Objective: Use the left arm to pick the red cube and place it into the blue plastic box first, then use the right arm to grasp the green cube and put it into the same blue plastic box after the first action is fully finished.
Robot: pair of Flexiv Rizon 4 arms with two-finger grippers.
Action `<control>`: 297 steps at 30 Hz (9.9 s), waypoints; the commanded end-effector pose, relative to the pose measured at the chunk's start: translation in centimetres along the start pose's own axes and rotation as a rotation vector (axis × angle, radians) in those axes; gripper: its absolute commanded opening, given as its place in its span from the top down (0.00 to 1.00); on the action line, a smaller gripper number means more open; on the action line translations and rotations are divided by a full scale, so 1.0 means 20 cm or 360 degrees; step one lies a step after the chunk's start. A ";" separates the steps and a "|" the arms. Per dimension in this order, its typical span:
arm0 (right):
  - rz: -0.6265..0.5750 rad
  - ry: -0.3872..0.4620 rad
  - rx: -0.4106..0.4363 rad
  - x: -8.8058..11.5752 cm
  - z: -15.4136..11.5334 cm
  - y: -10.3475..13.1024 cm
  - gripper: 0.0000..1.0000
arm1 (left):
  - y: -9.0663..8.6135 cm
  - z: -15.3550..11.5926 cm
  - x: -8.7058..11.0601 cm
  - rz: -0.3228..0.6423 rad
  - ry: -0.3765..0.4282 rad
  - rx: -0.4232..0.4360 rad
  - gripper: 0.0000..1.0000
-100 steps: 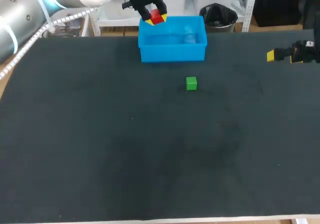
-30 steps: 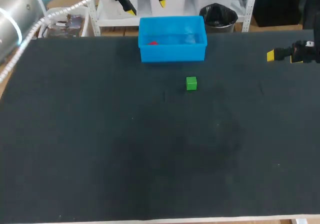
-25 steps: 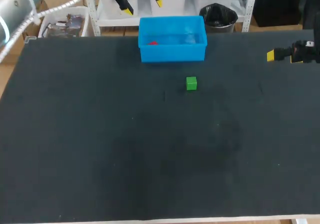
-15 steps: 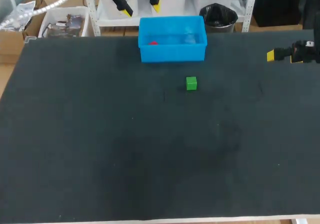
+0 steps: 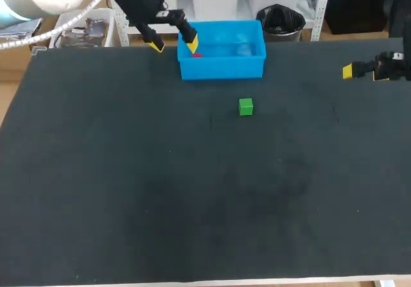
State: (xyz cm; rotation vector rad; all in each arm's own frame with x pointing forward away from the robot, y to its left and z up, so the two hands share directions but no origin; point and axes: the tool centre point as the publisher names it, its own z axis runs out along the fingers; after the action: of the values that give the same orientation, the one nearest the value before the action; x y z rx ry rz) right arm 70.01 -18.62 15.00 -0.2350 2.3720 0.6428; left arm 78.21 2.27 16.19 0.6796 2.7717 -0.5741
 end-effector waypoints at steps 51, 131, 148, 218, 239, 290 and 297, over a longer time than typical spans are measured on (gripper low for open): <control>0.0027 0.0103 0.0064 0.09 0.08 0.18 0.00 | 0.05 -0.03 0.31 0.0099 -0.0446 0.0128 0.00; 0.0104 0.1043 0.0749 0.02 1.08 0.57 0.00 | 0.05 -0.03 0.31 0.0099 -0.0446 0.0128 0.00; 0.0066 0.1099 0.0717 0.16 1.26 0.50 0.00 | 0.05 -0.03 0.31 0.0099 -0.0446 0.0128 0.00; 0.0159 0.0961 0.0728 0.13 1.29 0.46 0.00 | 0.05 -0.03 0.31 0.0099 -0.0446 0.0128 0.00; 0.0182 0.0960 0.0792 0.17 1.30 0.45 0.00 | 0.05 -0.03 0.31 0.0099 -0.0446 0.0128 0.00; 0.0245 0.0881 0.0712 0.00 1.02 0.49 1.00 | 0.05 -0.03 0.31 0.0099 -0.0446 0.0128 0.00; 0.0230 0.0822 0.0681 -0.08 0.93 0.55 1.00 | 0.05 -0.03 0.31 0.0099 -0.0446 0.0128 0.00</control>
State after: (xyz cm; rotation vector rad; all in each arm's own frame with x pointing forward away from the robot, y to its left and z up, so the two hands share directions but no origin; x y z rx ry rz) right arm 79.43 0.75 6.88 -0.0434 3.0186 0.1135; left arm 73.32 5.65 14.51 0.6404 2.4783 -0.7027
